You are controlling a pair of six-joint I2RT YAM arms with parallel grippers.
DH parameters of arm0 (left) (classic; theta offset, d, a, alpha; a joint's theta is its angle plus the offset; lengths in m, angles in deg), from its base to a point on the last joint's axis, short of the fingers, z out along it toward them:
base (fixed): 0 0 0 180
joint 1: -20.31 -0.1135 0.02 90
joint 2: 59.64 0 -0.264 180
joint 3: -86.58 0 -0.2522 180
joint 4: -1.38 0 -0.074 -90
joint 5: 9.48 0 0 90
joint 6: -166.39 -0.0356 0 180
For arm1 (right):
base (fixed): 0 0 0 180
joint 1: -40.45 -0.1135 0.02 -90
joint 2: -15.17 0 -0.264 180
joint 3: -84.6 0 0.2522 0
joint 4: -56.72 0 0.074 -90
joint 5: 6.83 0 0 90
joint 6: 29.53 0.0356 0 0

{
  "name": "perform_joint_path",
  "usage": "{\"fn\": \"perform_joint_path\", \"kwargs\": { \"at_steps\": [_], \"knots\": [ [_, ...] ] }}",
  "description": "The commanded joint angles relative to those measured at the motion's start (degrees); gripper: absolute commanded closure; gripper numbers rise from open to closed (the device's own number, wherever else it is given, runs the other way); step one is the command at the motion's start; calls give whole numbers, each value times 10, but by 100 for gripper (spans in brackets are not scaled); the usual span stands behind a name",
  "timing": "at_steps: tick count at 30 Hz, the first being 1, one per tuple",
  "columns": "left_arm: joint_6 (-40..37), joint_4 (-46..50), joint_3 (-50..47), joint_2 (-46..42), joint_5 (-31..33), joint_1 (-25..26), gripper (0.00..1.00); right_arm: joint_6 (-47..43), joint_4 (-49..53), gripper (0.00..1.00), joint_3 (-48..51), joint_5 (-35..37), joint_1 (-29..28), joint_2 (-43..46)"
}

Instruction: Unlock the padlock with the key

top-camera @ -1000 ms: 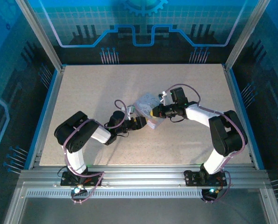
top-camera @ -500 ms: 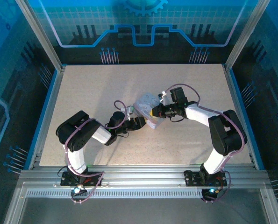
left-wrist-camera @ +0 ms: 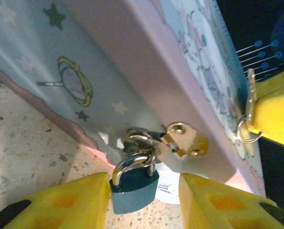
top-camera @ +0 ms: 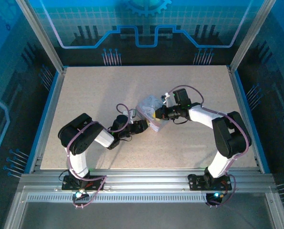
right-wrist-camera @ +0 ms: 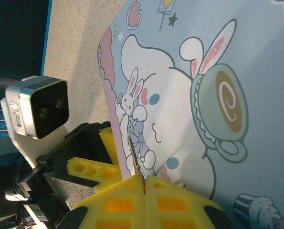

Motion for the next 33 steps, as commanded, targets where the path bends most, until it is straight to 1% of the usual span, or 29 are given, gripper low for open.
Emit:
{"fn": "perform_joint_path", "kwargs": {
  "at_steps": [1,4,16,20,22,24,28,33],
  "knots": [
    [-10,33,8,-3,21,11,57,1,53,100,3,33,-4,-23],
    [-16,51,17,-6,28,16,57,1,51,100,4,33,-4,-22],
    [-13,58,40,2,28,23,59,7,40,100,6,29,-8,-25],
    [-12,56,42,4,28,23,65,8,38,100,8,28,-8,-23],
    [-11,54,43,4,27,23,70,8,36,99,9,28,-8,-22],
    [-9,51,44,3,25,23,72,9,31,100,11,27,-10,-19],
    [-7,55,43,-6,23,23,75,11,13,100,17,30,-10,3],
    [1,71,35,-32,22,23,75,-7,12,100,20,51,-10,53]
  ]
}}
